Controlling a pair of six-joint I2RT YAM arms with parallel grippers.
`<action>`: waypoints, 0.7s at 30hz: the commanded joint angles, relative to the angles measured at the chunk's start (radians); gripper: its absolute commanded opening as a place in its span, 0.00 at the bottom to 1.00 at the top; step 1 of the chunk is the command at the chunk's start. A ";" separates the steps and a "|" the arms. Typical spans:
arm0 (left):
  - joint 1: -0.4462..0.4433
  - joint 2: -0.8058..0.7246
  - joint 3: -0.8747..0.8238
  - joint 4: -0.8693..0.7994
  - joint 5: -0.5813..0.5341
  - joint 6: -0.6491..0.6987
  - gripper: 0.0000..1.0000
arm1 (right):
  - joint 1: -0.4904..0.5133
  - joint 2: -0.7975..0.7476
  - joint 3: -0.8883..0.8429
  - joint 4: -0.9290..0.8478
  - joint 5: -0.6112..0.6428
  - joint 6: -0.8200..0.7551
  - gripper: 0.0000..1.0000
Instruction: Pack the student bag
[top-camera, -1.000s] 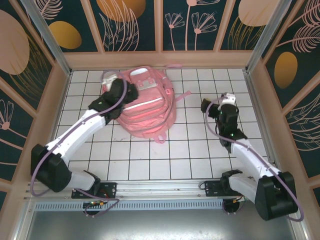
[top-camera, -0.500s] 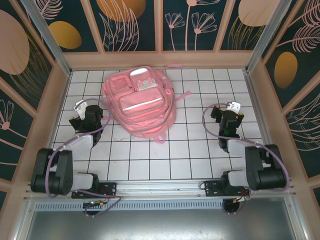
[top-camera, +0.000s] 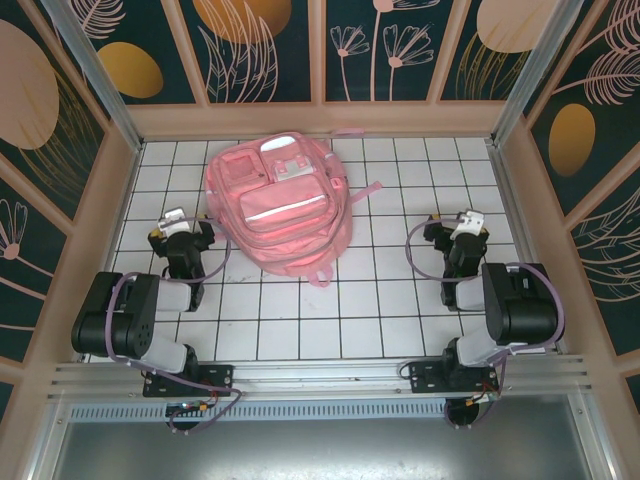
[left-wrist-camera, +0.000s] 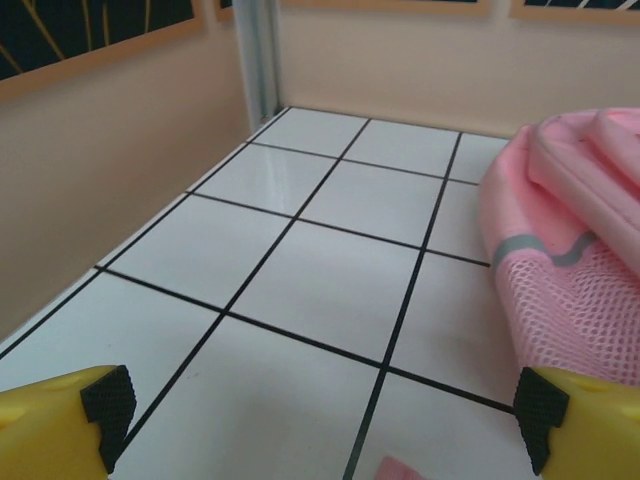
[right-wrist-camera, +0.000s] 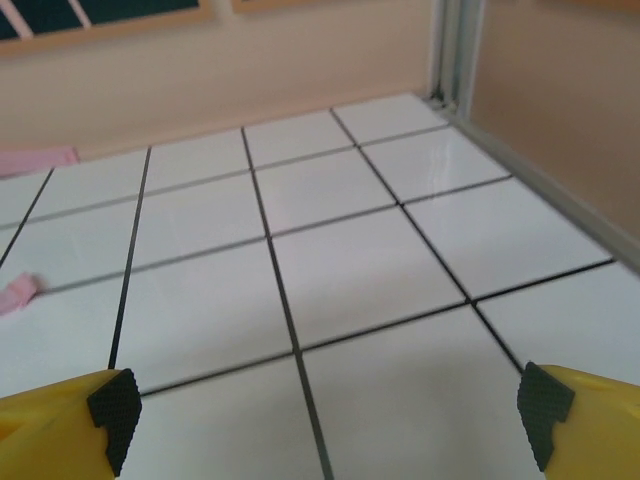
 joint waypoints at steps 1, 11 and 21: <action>0.023 -0.004 -0.034 0.166 0.163 0.037 0.99 | -0.010 0.003 -0.006 0.098 -0.070 -0.013 0.99; 0.026 0.018 -0.055 0.230 0.202 0.055 0.99 | -0.007 0.006 -0.008 0.111 -0.067 -0.017 0.99; 0.026 0.020 -0.055 0.231 0.201 0.056 0.99 | -0.007 0.006 -0.008 0.111 -0.067 -0.017 0.99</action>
